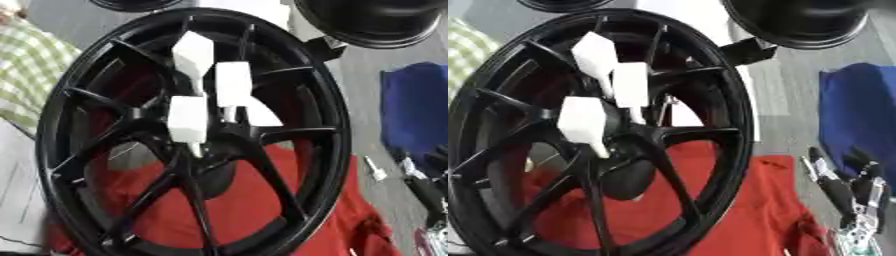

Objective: Pull the pin out of the wheel hub.

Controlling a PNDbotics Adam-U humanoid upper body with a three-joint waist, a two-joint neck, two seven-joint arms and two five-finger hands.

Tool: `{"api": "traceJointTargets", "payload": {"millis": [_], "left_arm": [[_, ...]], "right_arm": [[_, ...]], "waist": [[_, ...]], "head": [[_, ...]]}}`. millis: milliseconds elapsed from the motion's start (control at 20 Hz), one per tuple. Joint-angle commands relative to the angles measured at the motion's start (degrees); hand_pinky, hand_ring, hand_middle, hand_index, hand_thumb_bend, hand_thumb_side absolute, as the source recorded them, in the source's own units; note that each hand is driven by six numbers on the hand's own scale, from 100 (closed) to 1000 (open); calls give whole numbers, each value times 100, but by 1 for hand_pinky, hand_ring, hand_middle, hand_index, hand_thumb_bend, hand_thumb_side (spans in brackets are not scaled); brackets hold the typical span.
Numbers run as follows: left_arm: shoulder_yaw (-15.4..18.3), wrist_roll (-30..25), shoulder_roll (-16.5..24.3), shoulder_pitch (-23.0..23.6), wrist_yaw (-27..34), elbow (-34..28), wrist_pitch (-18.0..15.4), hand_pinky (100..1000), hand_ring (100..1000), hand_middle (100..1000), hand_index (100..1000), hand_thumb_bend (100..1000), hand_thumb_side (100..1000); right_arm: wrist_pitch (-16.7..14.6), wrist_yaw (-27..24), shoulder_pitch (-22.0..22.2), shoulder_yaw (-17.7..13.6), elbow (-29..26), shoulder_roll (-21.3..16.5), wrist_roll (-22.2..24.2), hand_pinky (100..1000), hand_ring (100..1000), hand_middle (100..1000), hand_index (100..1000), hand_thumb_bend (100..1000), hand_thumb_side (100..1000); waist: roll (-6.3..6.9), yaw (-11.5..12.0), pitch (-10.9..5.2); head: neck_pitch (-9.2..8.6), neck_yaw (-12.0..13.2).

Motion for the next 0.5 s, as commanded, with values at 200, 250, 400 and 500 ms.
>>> {"api": "traceJointTargets", "payload": {"millis": [200, 250, 400, 500], "left_arm": [[865, 562, -3, 554, -281, 182, -305, 834, 750, 704, 875, 100, 319], [869, 662, 14, 657, -312, 241, -377, 884, 796, 763, 907, 100, 645], [671, 934, 73, 900, -402, 527, -447, 925, 832, 801, 917, 100, 1000], [633, 1097, 104, 954, -462, 688, -359, 920, 829, 802, 908, 100, 1000]], "right_arm": [[-35, -118, -32, 25, 1, -184, 11, 645, 774, 618, 761, 644, 249], [-37, -125, -35, 29, 8, -190, 14, 645, 774, 618, 761, 644, 249], [-37, -138, -46, 35, 25, -210, 18, 645, 774, 618, 761, 643, 249], [-35, -144, -42, 36, 35, -221, 18, 645, 774, 618, 761, 643, 249]], "waist": [[37, -52, -176], [42, -58, -176], [60, -75, -179], [67, -68, -188]], "head": [[-37, 68], [-32, 68], [-18, 67], [-9, 61]]}}
